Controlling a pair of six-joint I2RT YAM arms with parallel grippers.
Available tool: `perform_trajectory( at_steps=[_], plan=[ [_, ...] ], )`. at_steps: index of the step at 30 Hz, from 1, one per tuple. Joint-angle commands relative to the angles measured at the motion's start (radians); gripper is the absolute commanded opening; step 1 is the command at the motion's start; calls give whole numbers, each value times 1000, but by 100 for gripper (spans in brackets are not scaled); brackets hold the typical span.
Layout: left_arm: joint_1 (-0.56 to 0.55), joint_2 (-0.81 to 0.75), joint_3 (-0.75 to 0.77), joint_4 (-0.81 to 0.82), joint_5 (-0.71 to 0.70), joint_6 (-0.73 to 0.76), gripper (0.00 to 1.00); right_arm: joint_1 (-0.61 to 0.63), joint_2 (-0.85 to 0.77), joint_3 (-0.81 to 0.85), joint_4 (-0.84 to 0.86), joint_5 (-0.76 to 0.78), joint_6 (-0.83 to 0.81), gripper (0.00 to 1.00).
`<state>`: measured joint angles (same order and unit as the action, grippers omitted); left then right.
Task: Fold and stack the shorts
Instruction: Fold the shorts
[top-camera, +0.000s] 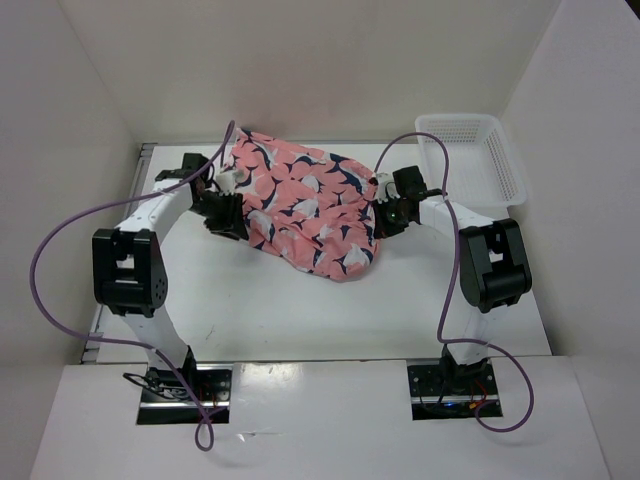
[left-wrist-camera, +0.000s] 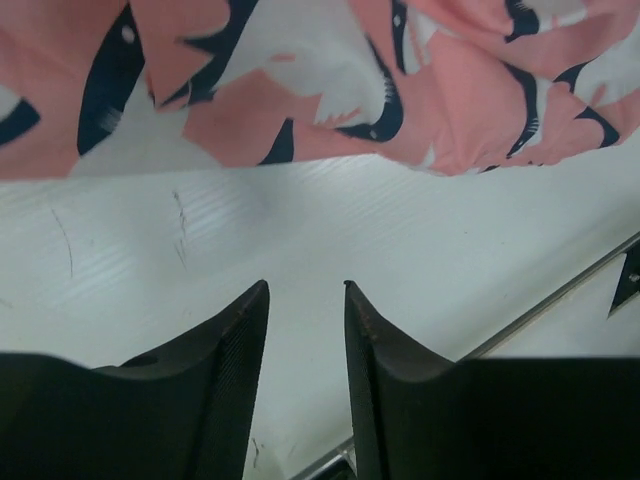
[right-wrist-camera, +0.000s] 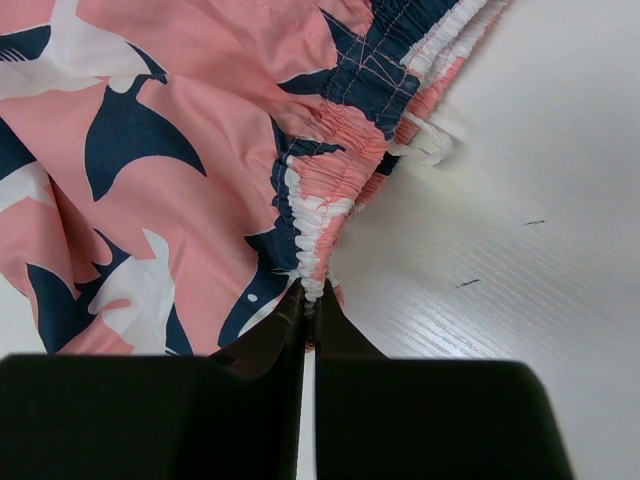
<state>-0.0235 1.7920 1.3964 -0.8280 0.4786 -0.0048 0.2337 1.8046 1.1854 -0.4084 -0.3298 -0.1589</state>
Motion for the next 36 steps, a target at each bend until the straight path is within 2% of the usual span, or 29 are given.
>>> perform_trajectory(
  at_steps=[1,5,10,17,22,34,36],
  plan=[
    [0,21,1,113,98,5,44,4,-25,-12,3,-14,-19,0],
    [10,69,-13,206,107,5,46,4,-48,-33,3,-14,-19,1],
    [10,131,10,259,2,5,46,4,-57,-53,3,-5,-28,1],
    [10,213,117,291,-41,5,56,4,-39,-35,-15,-5,-50,1],
    [10,245,187,270,50,5,59,4,-39,-35,-24,-5,-70,1],
    [-21,355,263,282,89,5,60,4,-11,-15,-24,4,-79,1],
    [-21,366,273,282,100,5,56,4,-11,-15,-24,5,-88,1]
  ],
)
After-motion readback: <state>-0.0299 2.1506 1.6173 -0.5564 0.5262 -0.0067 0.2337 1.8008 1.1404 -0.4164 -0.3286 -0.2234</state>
